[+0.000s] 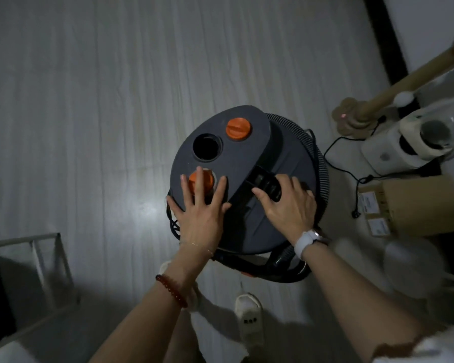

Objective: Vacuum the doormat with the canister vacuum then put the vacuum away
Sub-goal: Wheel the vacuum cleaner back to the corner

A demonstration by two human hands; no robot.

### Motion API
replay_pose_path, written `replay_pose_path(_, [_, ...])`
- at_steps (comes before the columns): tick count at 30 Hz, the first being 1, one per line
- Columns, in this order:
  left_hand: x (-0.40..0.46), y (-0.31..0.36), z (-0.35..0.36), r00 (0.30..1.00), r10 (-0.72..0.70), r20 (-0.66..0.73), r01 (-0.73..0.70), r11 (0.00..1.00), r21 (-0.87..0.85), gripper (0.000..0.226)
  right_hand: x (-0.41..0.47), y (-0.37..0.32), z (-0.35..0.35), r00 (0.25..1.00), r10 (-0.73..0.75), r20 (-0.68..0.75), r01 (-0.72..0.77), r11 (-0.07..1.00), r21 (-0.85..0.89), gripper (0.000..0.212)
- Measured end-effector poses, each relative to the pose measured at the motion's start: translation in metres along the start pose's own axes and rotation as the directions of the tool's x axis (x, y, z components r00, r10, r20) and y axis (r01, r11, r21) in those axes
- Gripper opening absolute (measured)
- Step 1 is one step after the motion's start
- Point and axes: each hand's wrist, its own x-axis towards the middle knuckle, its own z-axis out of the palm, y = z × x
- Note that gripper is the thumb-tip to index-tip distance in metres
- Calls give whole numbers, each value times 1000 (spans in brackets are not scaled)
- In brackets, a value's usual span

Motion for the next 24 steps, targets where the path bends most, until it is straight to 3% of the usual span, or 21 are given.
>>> replay_pose_path(6, [85, -62, -19, 978, 202, -43, -202, 979, -1, 55, 57, -15, 20, 990, -109, -86, 106, 994, -37, 60])
replay_pose_path(9, [134, -86, -32, 959, 272, -80, -271, 962, 17, 46, 73, -17, 30, 963, 264, 45, -268, 947, 175, 87])
replay_pose_path(12, [178, -105, -42, 944, 316, -99, -314, 949, 33, 46, 100, -42, 47, 906, 382, 183, -421, 856, 299, 85])
replay_pose_path(19, [269, -126, -65, 976, 179, -122, -183, 983, -24, 43, 219, -95, 44, 968, 235, 89, -250, 872, 421, 76])
replay_pose_path(24, [347, -146, -84, 981, 146, -126, -151, 988, -38, 43, 327, -123, 40, 994, 63, 86, -86, 953, 290, 87])
